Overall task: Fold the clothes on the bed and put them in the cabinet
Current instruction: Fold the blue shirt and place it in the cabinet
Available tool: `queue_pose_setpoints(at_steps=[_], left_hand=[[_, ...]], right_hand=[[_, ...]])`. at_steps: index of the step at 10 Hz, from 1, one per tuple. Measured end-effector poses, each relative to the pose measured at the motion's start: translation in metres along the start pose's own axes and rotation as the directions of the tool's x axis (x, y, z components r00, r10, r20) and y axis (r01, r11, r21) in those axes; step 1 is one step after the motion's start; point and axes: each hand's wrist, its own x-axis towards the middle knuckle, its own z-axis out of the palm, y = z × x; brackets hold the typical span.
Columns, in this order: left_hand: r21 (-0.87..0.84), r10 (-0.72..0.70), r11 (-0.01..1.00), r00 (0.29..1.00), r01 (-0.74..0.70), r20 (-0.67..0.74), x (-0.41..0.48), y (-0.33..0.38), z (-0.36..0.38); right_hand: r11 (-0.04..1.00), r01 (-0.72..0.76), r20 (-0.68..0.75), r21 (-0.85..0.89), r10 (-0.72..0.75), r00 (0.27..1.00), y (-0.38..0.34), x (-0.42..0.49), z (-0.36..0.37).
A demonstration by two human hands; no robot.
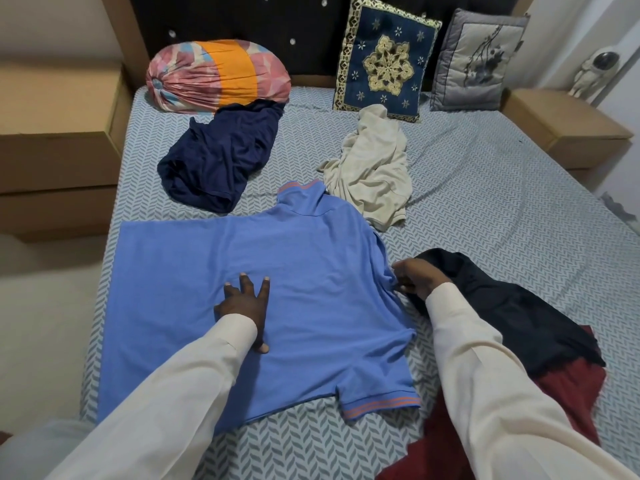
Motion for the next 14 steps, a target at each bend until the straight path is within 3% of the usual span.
queue_pose_setpoints(at_steps=[1, 2, 3, 4, 5, 6, 7, 8, 9, 10, 12, 13, 14], left_hand=[[-0.003, -0.002, 1.000, 1.000, 0.002, 0.005, 0.000, 0.000, 0.000], [-0.003, -0.007, 1.000, 1.000, 0.007, 0.009, -0.001, 0.001, 0.000], [-0.002, -0.005, 1.000, 1.000, 0.005, 0.009, 0.000, 0.002, -0.001], [-0.006, -0.007, 1.000, 1.000, 0.007, 0.014, -0.001, 0.002, -0.002], [-0.017, -0.006, 1.000, 1.000, 0.006, 0.026, -0.001, 0.001, -0.002], [-0.018, -0.004, 1.000, 1.000, 0.005, 0.022, -0.002, 0.001, -0.002], [-0.021, -0.003, 1.000, 1.000, 0.003, 0.014, -0.002, 0.001, -0.002], [-0.017, -0.007, 1.000, 1.000, 0.007, 0.020, -0.002, 0.001, -0.003], [-0.005, -0.015, 1.000, 0.999, 0.015, 0.031, -0.002, 0.003, -0.003], [-0.014, -0.018, 1.000, 0.999, 0.019, 0.043, 0.001, 0.003, -0.002], [-0.017, -0.022, 1.000, 0.999, 0.023, 0.049, 0.001, 0.003, -0.003], [-0.016, -0.034, 0.999, 0.998, 0.035, 0.055, 0.003, 0.004, -0.003], [-0.011, -0.048, 0.999, 0.996, 0.049, 0.071, 0.003, 0.005, -0.003]], right_hand=[[1.000, -0.008, 0.097, -0.012, 0.009, 0.995, 0.005, -0.002, -0.008], [0.987, 0.096, 0.154, -0.126, -0.076, 0.985, 0.008, -0.004, -0.007], [0.965, 0.260, 0.180, -0.019, -0.252, 0.951, 0.013, -0.008, 0.005], [0.939, 0.319, 0.159, 0.131, -0.338, 0.928, 0.017, -0.014, 0.020], [0.927, 0.366, 0.089, 0.081, -0.373, 0.924, 0.024, -0.019, 0.031], [0.849, 0.421, -0.002, -0.319, -0.444, 0.896, 0.030, -0.014, 0.031], [0.765, 0.419, 0.059, -0.489, -0.450, 0.891, 0.029, -0.009, 0.027], [0.756, 0.399, -0.033, -0.519, -0.484, 0.874, 0.029, 0.001, 0.015], [0.891, 0.217, -0.368, -0.400, -0.372, 0.852, 0.029, 0.011, -0.002], [0.946, 0.128, -0.474, -0.297, -0.262, 0.841, 0.032, 0.015, -0.008], [0.974, 0.221, -0.196, 0.050, -0.207, 0.958, 0.032, 0.018, -0.020], [0.974, 0.222, 0.037, -0.035, -0.220, 0.975, 0.039, 0.002, -0.031], [0.915, 0.314, 0.099, -0.253, -0.298, 0.949, 0.047, -0.012, -0.027]])
